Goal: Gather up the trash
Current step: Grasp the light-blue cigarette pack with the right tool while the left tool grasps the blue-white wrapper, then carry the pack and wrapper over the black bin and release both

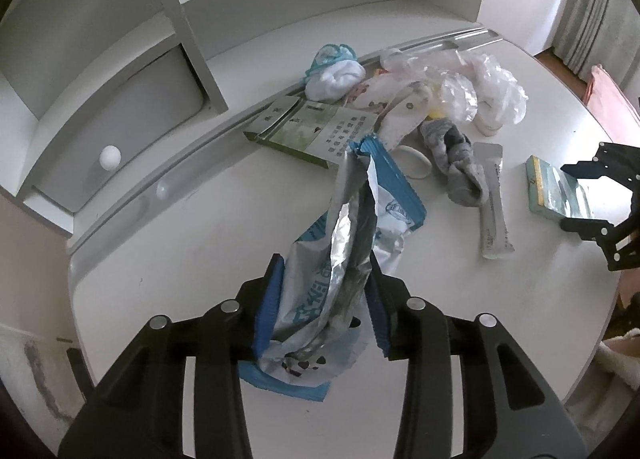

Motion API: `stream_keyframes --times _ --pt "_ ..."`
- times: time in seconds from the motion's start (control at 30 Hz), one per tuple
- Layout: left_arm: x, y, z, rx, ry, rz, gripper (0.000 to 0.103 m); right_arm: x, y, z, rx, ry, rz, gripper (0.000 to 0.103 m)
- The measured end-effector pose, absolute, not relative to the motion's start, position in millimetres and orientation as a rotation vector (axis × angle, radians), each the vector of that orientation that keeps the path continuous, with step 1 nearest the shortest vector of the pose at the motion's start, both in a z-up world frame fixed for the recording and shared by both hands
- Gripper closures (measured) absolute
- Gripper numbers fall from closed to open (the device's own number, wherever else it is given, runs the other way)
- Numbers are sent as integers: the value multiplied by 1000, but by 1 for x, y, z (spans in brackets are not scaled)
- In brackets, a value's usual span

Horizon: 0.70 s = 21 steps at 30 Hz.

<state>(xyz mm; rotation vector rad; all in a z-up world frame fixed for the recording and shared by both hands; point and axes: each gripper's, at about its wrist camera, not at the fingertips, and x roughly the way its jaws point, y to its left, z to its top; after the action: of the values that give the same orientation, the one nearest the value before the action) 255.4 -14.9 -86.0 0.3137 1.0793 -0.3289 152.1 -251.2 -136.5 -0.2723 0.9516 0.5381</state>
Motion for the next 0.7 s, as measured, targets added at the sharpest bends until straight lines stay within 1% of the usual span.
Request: stream_keyframes --times 0.03,0.1,0.13,0.17,0.23,0.4,0.57,0.67,0.7 --pt "256 -14 -87 307 1079 -330 66 152 -251 -137 -269 950 535 44" --pt "257 -10 -90 266 1072 -325 73 151 -252 -137 -260 941 528 44" --pt "256 -8 -90 239 1064 -330 86 150 -252 -136 -256 937 521 45" --pt "255 -6 -88 220 1047 -324 91 149 -252 -136 -246 931 513 45" --pt "249 -1 -80 176 1005 -296 95 150 -256 -133 -202 924 509 45" --pt "229 10 -47 126 873 -223 96 153 -275 -112 -71 867 516 46" --pt "210 5 -26 97 815 -188 96 155 -289 -122 5 900 529 46" --pt "192 -15 2 44 743 -241 96 146 -319 -96 119 821 543 46" --pt "184 -37 18 22 715 -309 96 138 -340 -78 170 768 534 46"
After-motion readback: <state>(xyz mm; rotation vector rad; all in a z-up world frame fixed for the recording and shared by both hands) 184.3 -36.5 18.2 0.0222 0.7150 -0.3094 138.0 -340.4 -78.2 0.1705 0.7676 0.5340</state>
